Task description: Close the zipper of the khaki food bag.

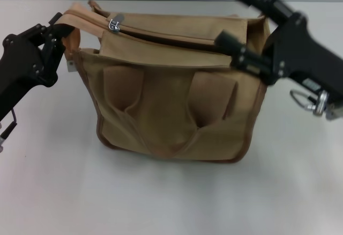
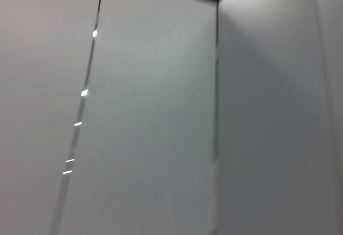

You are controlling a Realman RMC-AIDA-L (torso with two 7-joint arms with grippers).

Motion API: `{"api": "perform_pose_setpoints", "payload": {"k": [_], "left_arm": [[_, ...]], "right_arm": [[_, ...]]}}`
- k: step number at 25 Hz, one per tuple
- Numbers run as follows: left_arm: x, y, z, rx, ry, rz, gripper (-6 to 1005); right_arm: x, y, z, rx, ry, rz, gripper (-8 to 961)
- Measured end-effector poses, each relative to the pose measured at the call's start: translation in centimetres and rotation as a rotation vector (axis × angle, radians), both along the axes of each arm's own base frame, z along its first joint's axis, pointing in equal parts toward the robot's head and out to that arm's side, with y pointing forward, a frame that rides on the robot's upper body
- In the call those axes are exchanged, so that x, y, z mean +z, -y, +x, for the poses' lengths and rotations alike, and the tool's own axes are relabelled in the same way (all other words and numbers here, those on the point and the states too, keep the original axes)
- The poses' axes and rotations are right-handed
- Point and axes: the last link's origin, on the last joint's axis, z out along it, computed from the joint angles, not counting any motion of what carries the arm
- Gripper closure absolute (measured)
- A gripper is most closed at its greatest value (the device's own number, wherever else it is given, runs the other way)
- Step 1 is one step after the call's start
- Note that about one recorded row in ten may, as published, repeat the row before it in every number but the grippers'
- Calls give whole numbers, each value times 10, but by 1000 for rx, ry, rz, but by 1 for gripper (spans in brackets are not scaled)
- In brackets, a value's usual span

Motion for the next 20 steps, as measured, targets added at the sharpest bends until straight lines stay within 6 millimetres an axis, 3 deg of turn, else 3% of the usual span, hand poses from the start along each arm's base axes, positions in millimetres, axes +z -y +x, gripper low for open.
{"api": "perform_pose_setpoints", "payload": {"k": [7, 13, 15, 20], "left_arm": [[-4, -2, 2, 0, 11, -14, 968], [-6, -4, 7, -9, 23, -21, 968], [-8, -6, 10, -14, 33, -28, 967], [-12, -13, 18, -34, 46, -41, 967]], "right_arm": [[1, -25, -16, 55, 99, 363, 131], [-31, -43, -36, 134, 321, 595, 144], [-49, -43, -44, 176, 416, 703, 149], [-68, -41, -52, 226, 517, 807, 159]]}}
